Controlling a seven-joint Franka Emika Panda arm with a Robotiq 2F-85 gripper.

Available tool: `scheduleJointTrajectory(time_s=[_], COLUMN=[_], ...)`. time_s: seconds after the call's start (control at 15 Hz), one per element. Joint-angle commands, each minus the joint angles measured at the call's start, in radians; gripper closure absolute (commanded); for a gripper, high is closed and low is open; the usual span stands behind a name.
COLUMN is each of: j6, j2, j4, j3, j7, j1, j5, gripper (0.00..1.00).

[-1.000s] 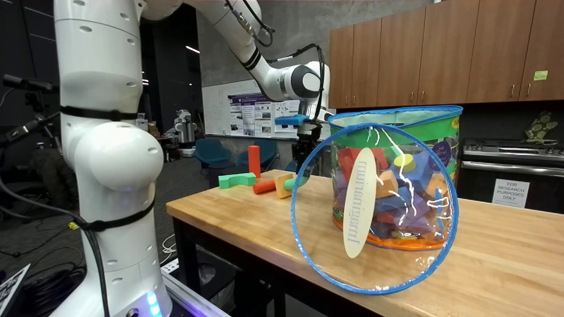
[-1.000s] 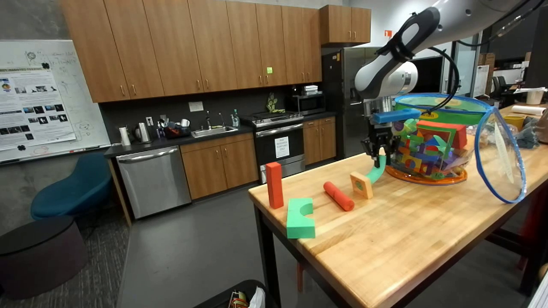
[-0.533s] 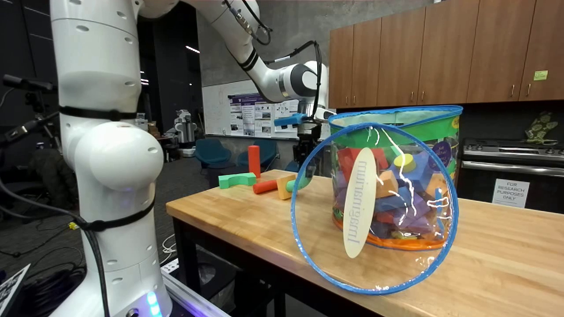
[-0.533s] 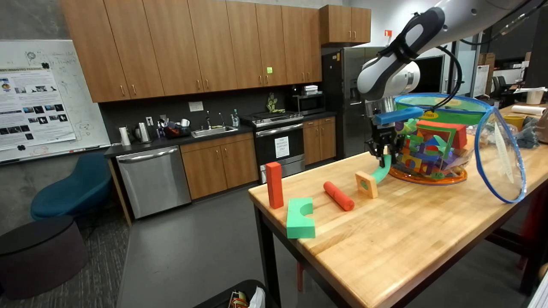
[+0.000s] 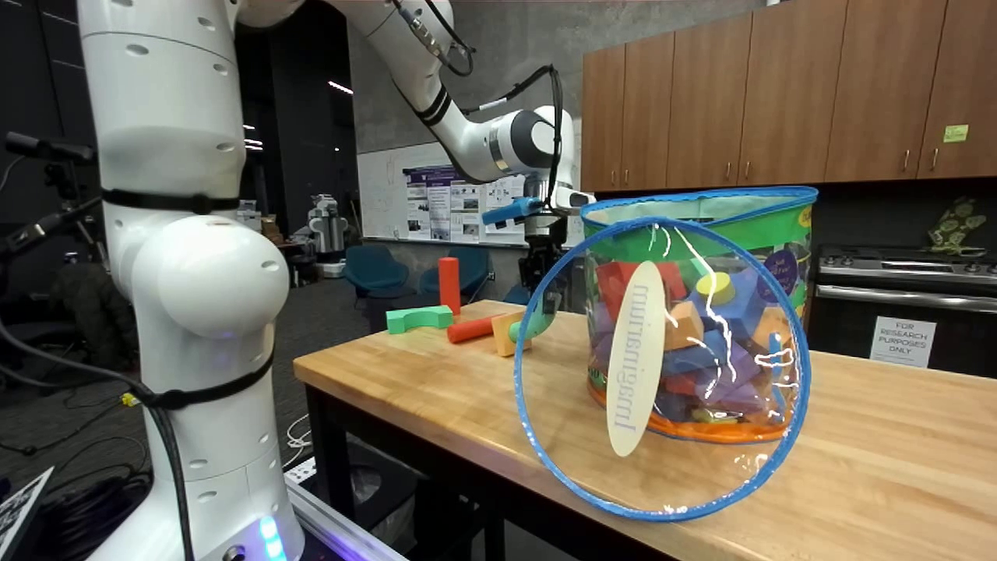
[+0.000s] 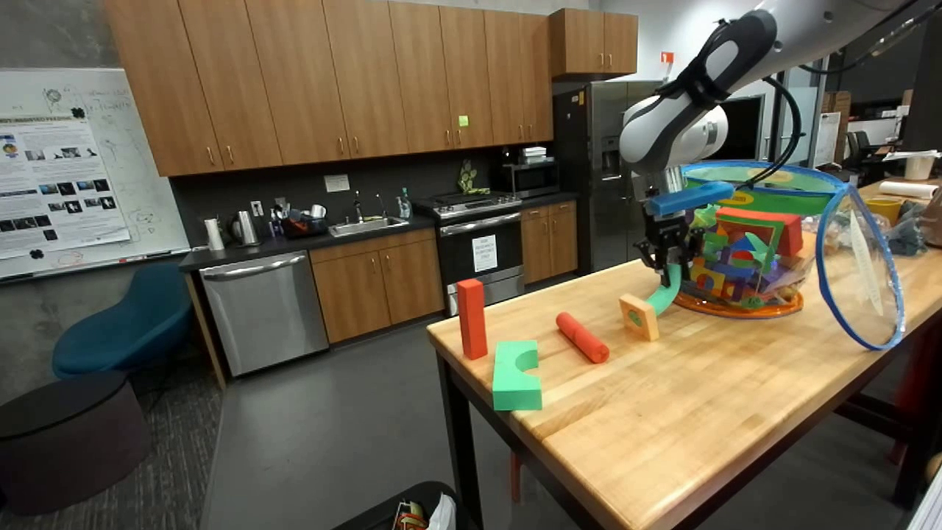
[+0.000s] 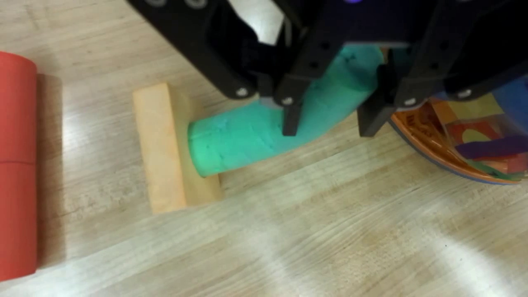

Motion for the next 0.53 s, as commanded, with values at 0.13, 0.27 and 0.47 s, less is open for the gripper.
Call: scheduleJointTrajectory(time_s=[0.13,0.27,0.47], j6=[0.032,0.019,0.004], j2=[-0.106,-0.146,-0.217], j4=[-0.036,-0.028,-0.020], j3=[0.012,0.016,0.012], j7=[-0.218,-0.282,-0.380], j1=[0.016,0.025,0.034], j5=[0.128,0.141,0.173], gripper=[0.85,0.85,0.85])
